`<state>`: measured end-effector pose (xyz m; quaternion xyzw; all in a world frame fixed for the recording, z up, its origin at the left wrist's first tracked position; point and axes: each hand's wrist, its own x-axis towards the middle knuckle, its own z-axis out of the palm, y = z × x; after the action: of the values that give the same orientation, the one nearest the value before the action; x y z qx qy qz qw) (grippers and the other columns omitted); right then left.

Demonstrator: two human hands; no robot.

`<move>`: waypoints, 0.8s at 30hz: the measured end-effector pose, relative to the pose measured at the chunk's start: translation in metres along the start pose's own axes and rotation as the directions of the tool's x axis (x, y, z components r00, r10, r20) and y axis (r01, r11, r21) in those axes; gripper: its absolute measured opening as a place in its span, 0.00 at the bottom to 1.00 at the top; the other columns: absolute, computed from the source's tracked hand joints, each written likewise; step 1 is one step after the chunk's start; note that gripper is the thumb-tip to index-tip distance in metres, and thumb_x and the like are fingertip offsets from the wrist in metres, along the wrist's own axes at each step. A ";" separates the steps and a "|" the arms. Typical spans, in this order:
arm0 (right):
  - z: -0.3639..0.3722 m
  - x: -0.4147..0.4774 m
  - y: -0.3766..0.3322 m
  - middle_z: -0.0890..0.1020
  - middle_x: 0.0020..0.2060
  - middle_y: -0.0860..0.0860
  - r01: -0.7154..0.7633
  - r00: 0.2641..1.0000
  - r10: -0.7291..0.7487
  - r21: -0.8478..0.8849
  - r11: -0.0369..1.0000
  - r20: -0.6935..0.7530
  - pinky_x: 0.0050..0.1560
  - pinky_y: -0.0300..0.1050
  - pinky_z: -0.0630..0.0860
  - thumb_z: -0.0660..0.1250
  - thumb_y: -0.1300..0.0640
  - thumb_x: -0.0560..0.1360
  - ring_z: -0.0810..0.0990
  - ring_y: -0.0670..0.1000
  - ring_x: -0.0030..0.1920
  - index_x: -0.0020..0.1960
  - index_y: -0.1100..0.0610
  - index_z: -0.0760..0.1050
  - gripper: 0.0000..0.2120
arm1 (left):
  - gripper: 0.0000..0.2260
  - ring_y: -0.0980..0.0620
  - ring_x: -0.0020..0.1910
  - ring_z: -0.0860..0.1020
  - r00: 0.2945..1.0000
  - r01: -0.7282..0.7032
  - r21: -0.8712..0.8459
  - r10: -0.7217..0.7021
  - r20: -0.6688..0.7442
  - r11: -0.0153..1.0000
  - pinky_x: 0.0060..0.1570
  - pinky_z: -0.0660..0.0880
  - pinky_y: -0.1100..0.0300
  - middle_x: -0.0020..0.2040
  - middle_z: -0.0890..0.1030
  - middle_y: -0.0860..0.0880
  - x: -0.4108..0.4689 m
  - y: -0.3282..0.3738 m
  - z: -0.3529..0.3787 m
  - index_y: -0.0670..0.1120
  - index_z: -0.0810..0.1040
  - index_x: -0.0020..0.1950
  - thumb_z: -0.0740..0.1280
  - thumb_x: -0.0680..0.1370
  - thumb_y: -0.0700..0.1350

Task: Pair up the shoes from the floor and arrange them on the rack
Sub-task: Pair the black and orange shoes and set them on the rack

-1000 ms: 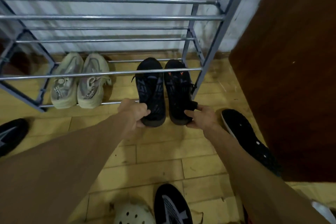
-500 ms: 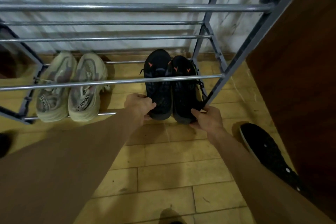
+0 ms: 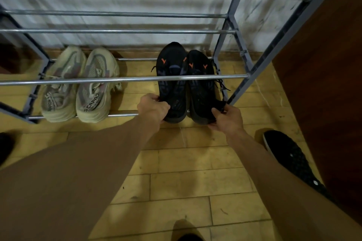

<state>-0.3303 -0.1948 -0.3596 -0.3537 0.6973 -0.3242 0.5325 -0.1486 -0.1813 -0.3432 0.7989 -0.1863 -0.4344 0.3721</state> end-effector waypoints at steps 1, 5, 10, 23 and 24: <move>0.000 0.000 -0.001 0.79 0.51 0.54 -0.002 1.000 0.002 0.008 1.000 0.002 0.49 0.54 0.82 0.64 0.63 0.79 0.81 0.59 0.55 0.63 0.58 0.76 0.13 | 0.18 0.44 0.55 0.79 1.000 -0.003 -0.005 0.003 -0.012 1.000 0.42 0.80 0.55 0.57 0.79 0.44 0.000 -0.002 0.000 0.47 0.75 0.62 0.71 0.73 0.38; 0.003 -0.002 0.002 0.79 0.53 0.54 -0.010 1.000 0.009 0.044 0.999 0.006 0.49 0.51 0.82 0.63 0.63 0.80 0.81 0.59 0.56 0.65 0.58 0.74 0.14 | 0.20 0.45 0.54 0.79 0.999 0.022 -0.014 -0.023 -0.048 1.000 0.49 0.81 0.50 0.57 0.79 0.44 -0.001 -0.010 0.001 0.47 0.75 0.64 0.71 0.73 0.39; 0.014 0.000 0.004 0.80 0.56 0.57 0.007 1.000 -0.007 0.012 1.000 -0.028 0.50 0.55 0.82 0.63 0.62 0.79 0.81 0.59 0.56 0.64 0.58 0.75 0.14 | 0.14 0.45 0.51 0.80 1.000 -0.010 0.043 0.011 -0.006 0.999 0.50 0.81 0.49 0.52 0.81 0.45 0.000 -0.008 -0.002 0.44 0.79 0.59 0.70 0.74 0.40; 0.005 -0.013 -0.011 0.74 0.67 0.54 -0.031 0.990 0.052 -0.157 0.987 0.131 0.53 0.53 0.79 0.60 0.48 0.81 0.78 0.59 0.61 0.74 0.53 0.65 0.23 | 0.22 0.45 0.63 0.73 0.979 -0.020 0.125 -0.006 0.203 0.992 0.63 0.72 0.53 0.65 0.75 0.44 -0.023 0.009 -0.018 0.42 0.68 0.70 0.64 0.79 0.49; 0.002 -0.021 -0.010 0.73 0.68 0.54 -0.026 0.991 0.045 -0.154 0.988 0.125 0.55 0.53 0.79 0.61 0.47 0.80 0.76 0.58 0.63 0.74 0.54 0.65 0.24 | 0.23 0.44 0.63 0.73 0.982 -0.016 0.117 -0.007 0.191 0.993 0.61 0.72 0.55 0.66 0.73 0.43 -0.031 0.009 -0.021 0.41 0.66 0.71 0.63 0.79 0.50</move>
<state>-0.3231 -0.1822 -0.3411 -0.4009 0.6906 -0.2370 0.5534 -0.1481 -0.1589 -0.3118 0.7738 -0.2482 -0.4964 0.3054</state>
